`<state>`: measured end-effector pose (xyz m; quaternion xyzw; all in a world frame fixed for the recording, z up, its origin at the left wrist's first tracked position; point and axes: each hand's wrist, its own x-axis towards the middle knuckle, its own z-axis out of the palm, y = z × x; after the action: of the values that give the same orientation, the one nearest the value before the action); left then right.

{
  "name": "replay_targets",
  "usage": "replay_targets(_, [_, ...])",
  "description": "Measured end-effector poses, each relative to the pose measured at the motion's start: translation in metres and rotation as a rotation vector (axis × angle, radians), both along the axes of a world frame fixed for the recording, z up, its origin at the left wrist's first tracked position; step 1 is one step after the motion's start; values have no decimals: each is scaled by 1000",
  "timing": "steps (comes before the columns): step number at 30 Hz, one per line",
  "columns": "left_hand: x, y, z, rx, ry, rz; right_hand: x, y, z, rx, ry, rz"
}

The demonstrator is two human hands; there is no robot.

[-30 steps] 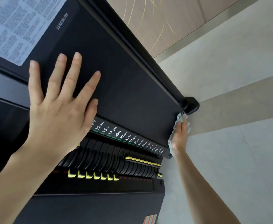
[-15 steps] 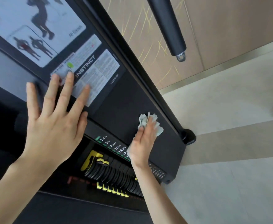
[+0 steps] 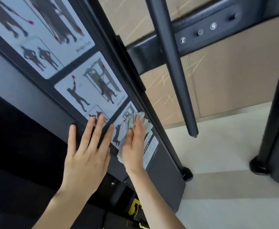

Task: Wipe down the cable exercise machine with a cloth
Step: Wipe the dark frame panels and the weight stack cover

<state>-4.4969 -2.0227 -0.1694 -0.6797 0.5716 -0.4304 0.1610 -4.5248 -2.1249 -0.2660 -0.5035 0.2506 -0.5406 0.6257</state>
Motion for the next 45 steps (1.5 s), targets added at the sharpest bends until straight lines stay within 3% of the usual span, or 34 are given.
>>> replay_targets(8, [-8, -5, 147, -59, 109, 2, -64, -21, 181, -72, 100, 216])
replay_targets(21, [-178, -35, 354, -233, 345, -287, -290, -18, 412, -375, 324, 28])
replay_targets(31, [-286, -55, 395, -276, 552, -549, -441, -8, 494, -696, 571, -227])
replay_targets(40, [-322, -138, 438, -330, 665, -789, -492, -46, 544, -830, 726, -468])
replay_targets(45, [-346, -207, 475, -339, 627, -1006, -514, -77, 579, -889, 803, -691])
